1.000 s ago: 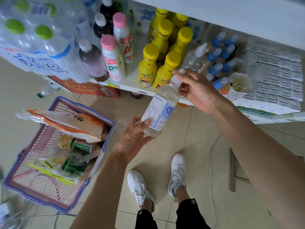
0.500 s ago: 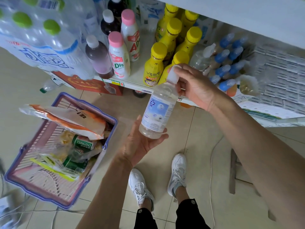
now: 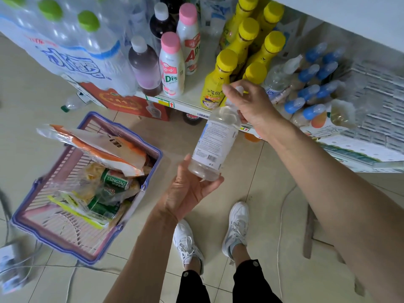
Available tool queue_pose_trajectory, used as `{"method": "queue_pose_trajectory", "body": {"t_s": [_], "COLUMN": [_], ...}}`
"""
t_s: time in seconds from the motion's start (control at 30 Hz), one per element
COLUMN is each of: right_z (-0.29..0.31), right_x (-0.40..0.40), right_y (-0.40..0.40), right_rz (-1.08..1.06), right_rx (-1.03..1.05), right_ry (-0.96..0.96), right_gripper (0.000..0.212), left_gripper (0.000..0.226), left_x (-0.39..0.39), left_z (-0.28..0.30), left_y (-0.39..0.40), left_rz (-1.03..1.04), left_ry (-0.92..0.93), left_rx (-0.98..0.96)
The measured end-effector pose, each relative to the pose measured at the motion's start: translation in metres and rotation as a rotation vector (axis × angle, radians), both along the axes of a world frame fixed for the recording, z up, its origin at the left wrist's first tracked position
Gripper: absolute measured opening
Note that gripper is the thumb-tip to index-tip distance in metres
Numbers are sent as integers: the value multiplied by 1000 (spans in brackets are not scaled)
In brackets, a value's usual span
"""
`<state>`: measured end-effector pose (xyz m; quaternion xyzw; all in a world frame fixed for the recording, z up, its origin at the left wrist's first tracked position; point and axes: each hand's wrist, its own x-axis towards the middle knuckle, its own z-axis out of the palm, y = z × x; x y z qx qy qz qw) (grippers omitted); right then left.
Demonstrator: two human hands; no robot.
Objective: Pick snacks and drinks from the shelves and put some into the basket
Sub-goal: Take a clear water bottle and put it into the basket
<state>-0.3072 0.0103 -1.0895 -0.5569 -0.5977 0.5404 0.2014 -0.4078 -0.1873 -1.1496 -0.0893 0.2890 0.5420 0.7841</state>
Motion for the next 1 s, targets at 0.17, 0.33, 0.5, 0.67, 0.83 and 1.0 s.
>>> {"method": "queue_pose_trajectory", "body": {"t_s": [0.17,0.33,0.5,0.67,0.83,1.0], "right_z": [4,0,-11,-33,-82,-120], "right_x": [-10,-32,-74,-121,-174,-219], "right_y": [-4,-22,-56,-110,-154,-181], "right_rz": [89,356,650,772,784,816], "right_rx": [-131,-184,-169,-101,37,48], "right_ry": [-36,-8,-93,-135,-214,-330], "right_gripper": [30,11,15,19,30,16], "left_gripper": [82,53,37,19,41,30], "left_x": [-7,-31,-61,-99,-144,-184], "left_z": [-6,-28,-56,-74,-92,-102], "left_y": [-12,-41,-84,-119,-136,-143], "left_rz": [-17,-18,62,222,467,635], "left_ry": [31,60,178,250,307,324], "left_rx": [-22,-231,-430,-609,-636,-787]}}
